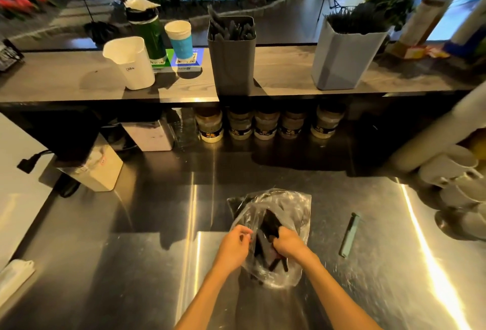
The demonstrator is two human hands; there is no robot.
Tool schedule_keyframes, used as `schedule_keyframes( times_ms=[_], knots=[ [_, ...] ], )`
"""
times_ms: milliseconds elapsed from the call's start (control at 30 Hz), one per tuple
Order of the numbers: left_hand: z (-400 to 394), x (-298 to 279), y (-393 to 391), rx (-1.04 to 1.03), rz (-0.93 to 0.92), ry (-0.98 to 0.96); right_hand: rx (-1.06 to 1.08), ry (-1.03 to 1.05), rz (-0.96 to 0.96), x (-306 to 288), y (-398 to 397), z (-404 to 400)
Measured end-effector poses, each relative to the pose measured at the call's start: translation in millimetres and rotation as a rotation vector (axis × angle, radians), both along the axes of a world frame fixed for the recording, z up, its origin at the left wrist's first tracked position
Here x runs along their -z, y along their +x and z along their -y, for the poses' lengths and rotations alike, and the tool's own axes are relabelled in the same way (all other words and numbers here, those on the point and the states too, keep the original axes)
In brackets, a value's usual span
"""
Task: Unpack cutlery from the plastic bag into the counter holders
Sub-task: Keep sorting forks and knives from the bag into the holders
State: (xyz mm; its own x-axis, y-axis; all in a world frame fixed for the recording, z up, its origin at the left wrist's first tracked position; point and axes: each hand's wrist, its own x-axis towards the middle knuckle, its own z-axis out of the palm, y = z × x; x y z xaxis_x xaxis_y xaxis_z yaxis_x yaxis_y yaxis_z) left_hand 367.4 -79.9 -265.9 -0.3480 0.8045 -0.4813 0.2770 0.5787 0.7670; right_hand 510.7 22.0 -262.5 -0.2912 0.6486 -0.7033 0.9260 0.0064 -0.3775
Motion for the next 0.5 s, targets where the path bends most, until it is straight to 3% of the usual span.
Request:
schedule_keyframes(
  times_ms=[300, 500],
  knots=[
    [-12.5, -6.2, -3.8, -0.117, 0.068, 0.068, -0.201, -0.089, 0.010, -67.3, 40.8, -1.9],
    [-17.3, -17.9, -7.1, -0.248, 0.217, 0.104, -0.265, -0.117, 0.013, -108.2, 73.7, -4.3]
  ],
)
